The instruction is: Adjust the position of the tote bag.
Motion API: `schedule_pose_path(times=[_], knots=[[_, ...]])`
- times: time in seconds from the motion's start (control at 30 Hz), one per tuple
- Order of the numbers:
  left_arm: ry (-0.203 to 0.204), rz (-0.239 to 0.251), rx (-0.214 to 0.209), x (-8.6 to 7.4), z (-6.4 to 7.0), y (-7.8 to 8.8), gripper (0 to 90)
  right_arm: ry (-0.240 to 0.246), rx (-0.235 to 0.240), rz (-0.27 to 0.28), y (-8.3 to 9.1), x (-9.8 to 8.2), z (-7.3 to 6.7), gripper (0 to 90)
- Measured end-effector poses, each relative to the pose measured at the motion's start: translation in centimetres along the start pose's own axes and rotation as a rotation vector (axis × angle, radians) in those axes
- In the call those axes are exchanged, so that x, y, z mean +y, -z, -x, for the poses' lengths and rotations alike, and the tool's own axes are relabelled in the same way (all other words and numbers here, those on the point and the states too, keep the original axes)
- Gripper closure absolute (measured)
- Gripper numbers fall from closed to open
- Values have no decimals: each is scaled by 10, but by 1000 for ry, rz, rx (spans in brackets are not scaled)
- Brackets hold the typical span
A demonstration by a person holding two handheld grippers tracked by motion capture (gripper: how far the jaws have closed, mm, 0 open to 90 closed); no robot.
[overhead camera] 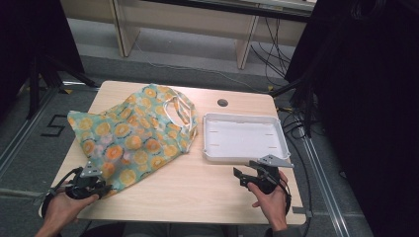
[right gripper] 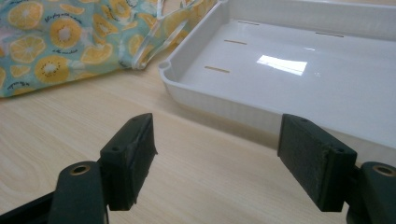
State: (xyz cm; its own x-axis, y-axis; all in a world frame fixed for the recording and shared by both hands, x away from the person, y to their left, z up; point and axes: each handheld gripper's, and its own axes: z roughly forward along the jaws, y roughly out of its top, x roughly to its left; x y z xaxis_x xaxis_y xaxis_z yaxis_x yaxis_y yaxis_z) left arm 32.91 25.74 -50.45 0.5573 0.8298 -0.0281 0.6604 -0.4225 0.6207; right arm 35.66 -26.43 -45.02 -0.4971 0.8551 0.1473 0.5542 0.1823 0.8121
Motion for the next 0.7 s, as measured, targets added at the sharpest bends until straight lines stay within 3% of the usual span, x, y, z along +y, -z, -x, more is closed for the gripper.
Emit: schedule_pose_path(times=[0.07, 0.13, 0.17, 0.23, 0.27, 0.3, 0.33, 0.37, 0.4, 0.43, 0.5, 0.57, 0.63, 0.67, 0.7], knots=[[-1, -19, 14, 1, -4, 3, 865, -11, 11, -6, 0, 0, 0, 284], [-46, -25, 47, 0, -12, 7, 876, 0, -5, -8, -1, 0, 0, 284], [-46, -25, 47, 0, -12, 7, 876, -3, 0, 0, -1, 0, -1, 284], [-30, -50, 33, 0, -19, 14, 873, 18, 20, 1, -3, 0, 0, 284], [-16, -26, 46, -1, -26, 19, 870, -36, 31, -18, -4, 1, -7, 284], [-16, -26, 46, -1, -26, 19, 871, -36, 31, -18, -4, 1, -7, 284], [27, -10, 51, -3, -29, 19, 871, 16, 37, -10, -5, 2, -5, 284], [5, -39, 47, -5, -36, 23, 869, -23, 104, -24, -12, 3, -12, 305], [19, -33, 53, -6, -39, 23, 868, -44, 127, -29, -15, 4, -15, 307], [29, -24, 66, -6, -40, 23, 867, -31, 139, -34, -20, 5, -18, 307], [9, -40, 73, -6, -44, 25, 867, -4, 157, -46, -23, 8, -20, 307], [3, -29, 83, -7, -48, 27, 865, 7, 226, -86, -41, 13, -35, 305], [13, -29, 87, -8, -49, 28, 863, 17, 234, -105, -47, 16, -42, 300], [16, -19, 90, -8, -49, 27, 863, -8, 256, -120, -54, 18, -51, 291], [10, -22, 76, -6, -50, 29, 864, 12, 270, -157, -69, 24, -63, 287]])
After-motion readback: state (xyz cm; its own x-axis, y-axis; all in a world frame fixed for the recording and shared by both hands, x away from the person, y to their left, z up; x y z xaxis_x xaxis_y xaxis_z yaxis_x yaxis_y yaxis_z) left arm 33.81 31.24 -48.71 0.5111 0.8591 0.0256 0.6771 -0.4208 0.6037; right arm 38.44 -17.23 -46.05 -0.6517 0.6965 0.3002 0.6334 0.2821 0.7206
